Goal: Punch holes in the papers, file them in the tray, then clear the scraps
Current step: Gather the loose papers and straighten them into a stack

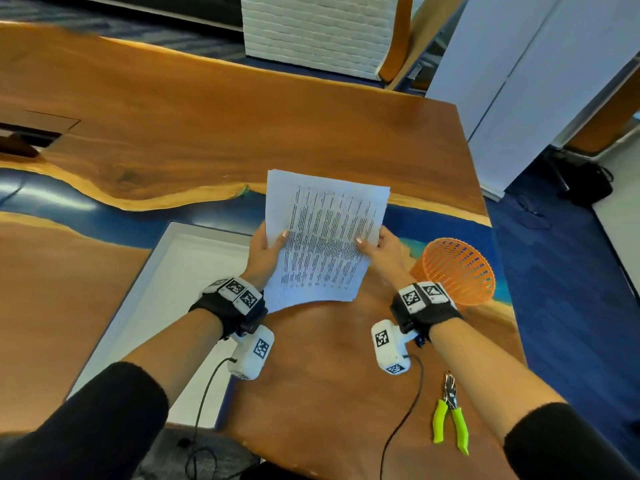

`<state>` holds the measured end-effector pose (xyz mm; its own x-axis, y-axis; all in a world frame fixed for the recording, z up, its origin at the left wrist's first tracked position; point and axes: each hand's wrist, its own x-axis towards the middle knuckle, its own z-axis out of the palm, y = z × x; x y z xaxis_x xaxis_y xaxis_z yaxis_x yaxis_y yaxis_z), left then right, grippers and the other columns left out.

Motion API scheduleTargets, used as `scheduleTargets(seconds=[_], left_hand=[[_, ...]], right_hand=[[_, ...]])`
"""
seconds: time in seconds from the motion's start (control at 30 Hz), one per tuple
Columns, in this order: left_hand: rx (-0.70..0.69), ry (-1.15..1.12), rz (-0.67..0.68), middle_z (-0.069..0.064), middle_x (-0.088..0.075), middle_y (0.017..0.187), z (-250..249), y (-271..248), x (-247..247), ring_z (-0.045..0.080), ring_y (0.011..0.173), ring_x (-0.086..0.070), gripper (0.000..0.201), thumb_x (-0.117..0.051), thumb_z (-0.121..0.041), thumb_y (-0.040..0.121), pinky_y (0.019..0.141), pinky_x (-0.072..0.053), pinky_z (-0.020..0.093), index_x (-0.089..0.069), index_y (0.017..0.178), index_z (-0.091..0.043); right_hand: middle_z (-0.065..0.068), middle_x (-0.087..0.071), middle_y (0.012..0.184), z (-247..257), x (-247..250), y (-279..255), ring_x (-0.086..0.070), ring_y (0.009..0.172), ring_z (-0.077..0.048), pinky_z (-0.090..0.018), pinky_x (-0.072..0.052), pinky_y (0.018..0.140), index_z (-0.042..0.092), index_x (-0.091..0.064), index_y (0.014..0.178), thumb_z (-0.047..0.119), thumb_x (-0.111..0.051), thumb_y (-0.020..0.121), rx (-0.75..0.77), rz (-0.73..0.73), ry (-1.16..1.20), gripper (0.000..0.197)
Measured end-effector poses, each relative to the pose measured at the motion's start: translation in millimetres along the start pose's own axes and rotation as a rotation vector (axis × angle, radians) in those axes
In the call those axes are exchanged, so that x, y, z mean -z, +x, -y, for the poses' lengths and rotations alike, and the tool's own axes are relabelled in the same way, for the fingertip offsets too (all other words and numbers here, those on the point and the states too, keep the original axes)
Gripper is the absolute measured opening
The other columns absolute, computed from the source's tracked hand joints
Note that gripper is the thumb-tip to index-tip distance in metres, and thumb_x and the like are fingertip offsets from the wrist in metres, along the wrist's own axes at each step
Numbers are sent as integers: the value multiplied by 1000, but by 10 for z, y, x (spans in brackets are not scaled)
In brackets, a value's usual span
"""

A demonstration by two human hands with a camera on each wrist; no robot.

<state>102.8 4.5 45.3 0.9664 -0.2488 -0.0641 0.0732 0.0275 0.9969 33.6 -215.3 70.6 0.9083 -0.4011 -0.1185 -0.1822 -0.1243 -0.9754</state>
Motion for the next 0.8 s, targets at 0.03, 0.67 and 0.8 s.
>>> scheduleTargets(seconds=[0.03, 0.67, 0.8], left_hand=[[-34, -2, -18, 17, -59, 127, -14, -1, -66, 25, 111, -61, 40, -49, -6, 97, 91, -54, 33, -44, 136, 1], [-2, 40, 22, 8, -53, 133, 442, -140, -260, 19, 120, -54, 45, -46, -6, 98, 102, -46, 32, -36, 142, -5], [20, 82, 56, 11, -57, 130, 566, -239, -267, 21, 119, -56, 43, -52, -8, 96, 104, -45, 40, -43, 138, -5]], right_hand=[[-12, -63, 114, -25, -59, -44, -64, 96, -17, -41, -54, 89, 1, -53, 119, -1, -59, 87, 41, -72, -27, 33], [-14, -49, 135, -677, -133, -329, -50, 119, -25, -44, -40, 106, 5, -28, 142, 1, -35, 97, -63, -220, -149, 45], [-12, -50, 132, -724, -120, -420, -44, 114, -13, -29, -37, 102, 5, -34, 136, -2, -33, 97, -90, -138, -143, 39]])
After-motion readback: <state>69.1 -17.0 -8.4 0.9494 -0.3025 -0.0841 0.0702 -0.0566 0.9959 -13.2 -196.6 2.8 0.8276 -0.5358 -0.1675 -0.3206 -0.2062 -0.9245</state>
